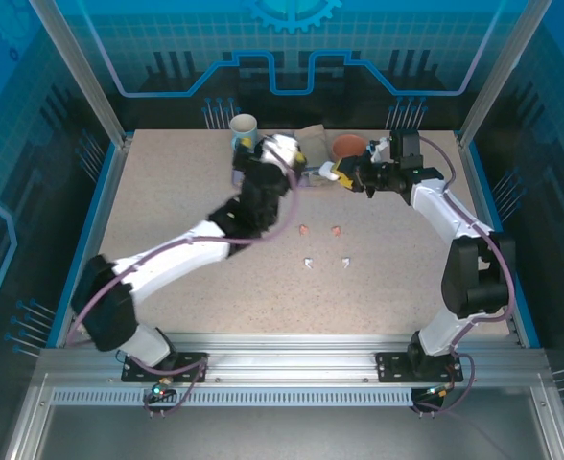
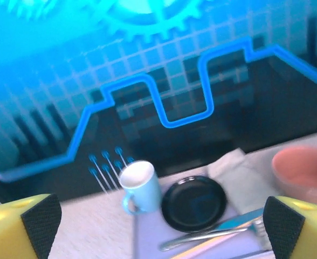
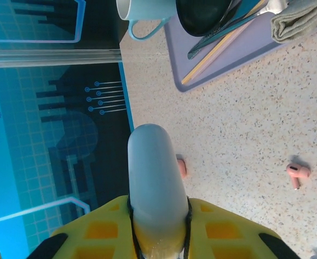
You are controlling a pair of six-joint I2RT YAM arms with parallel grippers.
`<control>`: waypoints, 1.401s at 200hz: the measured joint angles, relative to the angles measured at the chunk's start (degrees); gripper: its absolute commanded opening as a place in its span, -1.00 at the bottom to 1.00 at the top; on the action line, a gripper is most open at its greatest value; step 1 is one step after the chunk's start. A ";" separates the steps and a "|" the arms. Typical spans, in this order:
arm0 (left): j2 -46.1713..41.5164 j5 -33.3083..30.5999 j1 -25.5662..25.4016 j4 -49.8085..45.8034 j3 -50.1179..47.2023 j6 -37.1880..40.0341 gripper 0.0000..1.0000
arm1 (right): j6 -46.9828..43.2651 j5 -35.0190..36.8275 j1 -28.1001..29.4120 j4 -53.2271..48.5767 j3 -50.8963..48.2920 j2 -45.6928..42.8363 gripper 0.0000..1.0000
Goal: Insert the wireless bluetooth earbuds into the charging case
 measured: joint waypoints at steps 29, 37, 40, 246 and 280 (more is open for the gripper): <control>-5.88 17.68 13.40 -17.88 5.18 -24.85 0.98 | -4.22 0.79 1.95 0.52 0.07 -0.02 -0.89; -6.73 23.80 17.51 -20.90 5.22 -30.12 0.98 | -5.95 0.85 2.80 0.50 0.07 -0.07 -0.89; -6.91 26.03 19.02 -22.05 5.22 -31.80 0.98 | -6.58 0.85 3.10 0.48 0.07 -0.09 -0.89; 12.85 111.34 31.43 3.93 -6.95 -62.25 0.38 | -9.29 -7.65 8.76 7.98 -1.88 -2.54 -0.88; 15.30 114.01 29.92 6.84 -3.61 -62.38 0.33 | -9.31 -9.14 9.33 7.76 -0.39 -1.95 -0.89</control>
